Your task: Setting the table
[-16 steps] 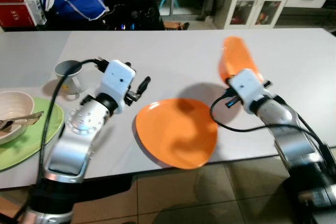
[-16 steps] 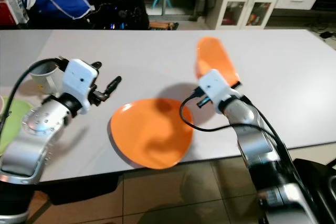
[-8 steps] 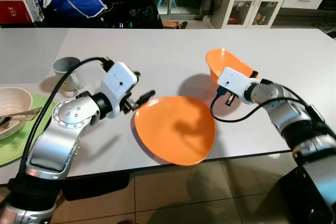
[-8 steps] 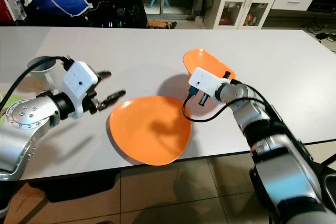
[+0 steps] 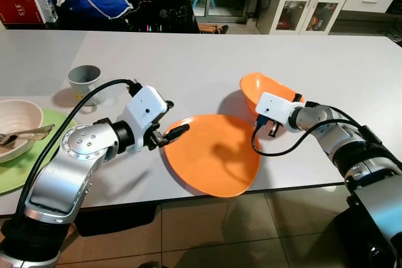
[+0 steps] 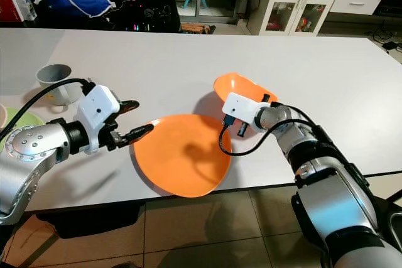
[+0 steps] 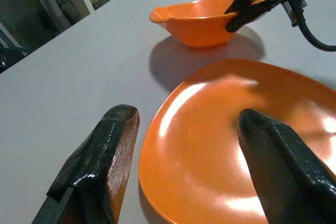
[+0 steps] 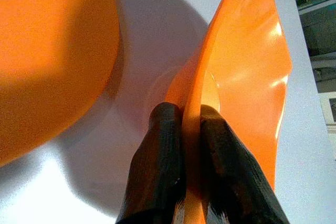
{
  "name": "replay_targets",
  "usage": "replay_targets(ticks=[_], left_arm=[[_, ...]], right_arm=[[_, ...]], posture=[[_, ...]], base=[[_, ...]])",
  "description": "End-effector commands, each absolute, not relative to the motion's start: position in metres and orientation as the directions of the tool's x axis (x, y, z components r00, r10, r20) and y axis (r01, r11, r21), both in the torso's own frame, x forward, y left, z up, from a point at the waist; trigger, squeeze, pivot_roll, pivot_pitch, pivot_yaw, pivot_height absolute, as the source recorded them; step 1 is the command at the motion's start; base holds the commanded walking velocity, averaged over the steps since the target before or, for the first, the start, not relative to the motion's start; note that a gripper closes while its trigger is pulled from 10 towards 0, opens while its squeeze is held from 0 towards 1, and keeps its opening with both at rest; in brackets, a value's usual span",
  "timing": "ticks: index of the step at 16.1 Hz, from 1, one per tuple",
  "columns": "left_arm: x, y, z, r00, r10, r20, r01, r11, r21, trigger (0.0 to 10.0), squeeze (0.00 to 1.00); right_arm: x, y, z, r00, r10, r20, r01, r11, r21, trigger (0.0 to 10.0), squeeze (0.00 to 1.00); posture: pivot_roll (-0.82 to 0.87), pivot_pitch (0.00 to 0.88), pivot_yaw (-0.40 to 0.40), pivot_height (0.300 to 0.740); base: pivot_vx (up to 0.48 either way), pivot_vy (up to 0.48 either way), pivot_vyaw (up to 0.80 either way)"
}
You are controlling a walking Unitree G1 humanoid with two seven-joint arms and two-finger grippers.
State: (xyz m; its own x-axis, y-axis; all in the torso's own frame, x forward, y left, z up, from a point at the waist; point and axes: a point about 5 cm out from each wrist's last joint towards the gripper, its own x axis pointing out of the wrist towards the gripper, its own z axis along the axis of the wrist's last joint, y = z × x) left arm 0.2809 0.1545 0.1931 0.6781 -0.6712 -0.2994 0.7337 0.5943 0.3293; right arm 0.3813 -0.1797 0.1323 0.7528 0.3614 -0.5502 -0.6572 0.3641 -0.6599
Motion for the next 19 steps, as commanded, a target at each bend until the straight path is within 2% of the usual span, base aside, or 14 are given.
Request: replay_targets(ticks=[1,7,10,11,12,19], left_arm=[[0.2800,0.1493,0.1958,0.655,-0.689,-0.312,0.754,0.565,0.335,10.0,0.00],[0.2770,0.1475,0.1945,0.651,-0.684,-0.329,0.758,0.560,0.334,10.0,0.00],[0.2735,0.1450,0.1921,0.649,-0.685,-0.332,0.760,0.561,0.328,10.0,0.00],[0.2732,0.1449,0.1921,0.650,-0.685,-0.331,0.759,0.562,0.328,10.0,0.00],[0.2728,0.1447,0.1916,0.650,-0.684,-0.332,0.759,0.564,0.326,10.0,0.00],[0.2721,0.1417,0.1908,0.651,-0.681,-0.334,0.758,0.566,0.324,10.0,0.00]], right_arm=[[0.3865,-0.1785,0.1442,0.766,0.366,-0.529,-0.640,0.350,-0.684,10.0,0.00],[0.3853,-0.1807,0.1422,0.738,0.364,-0.568,-0.671,0.303,-0.677,10.0,0.00],[0.3832,-0.1803,0.1383,0.706,0.383,-0.596,-0.707,0.332,-0.624,10.0,0.00],[0.3829,-0.1801,0.1378,0.702,0.387,-0.598,-0.711,0.336,-0.618,10.0,0.22],[0.3834,-0.1800,0.1382,0.711,0.385,-0.589,-0.703,0.350,-0.620,10.0,1.00],[0.3873,-0.1821,0.1462,0.750,0.377,-0.543,-0.660,0.390,-0.642,10.0,1.00]], posture=[[0.07,0.000,-0.076,0.740],[0.07,0.000,-0.111,0.740],[0.06,0.000,-0.111,0.740],[0.06,0.000,-0.112,0.740],[0.06,0.000,-0.112,0.740],[0.05,0.000,-0.116,0.740]], base=[[0.000,0.000,0.00],[0.000,0.000,0.00],[0.000,0.000,0.00],[0.000,0.000,0.00],[0.000,0.000,0.00],[0.000,0.000,0.00]])
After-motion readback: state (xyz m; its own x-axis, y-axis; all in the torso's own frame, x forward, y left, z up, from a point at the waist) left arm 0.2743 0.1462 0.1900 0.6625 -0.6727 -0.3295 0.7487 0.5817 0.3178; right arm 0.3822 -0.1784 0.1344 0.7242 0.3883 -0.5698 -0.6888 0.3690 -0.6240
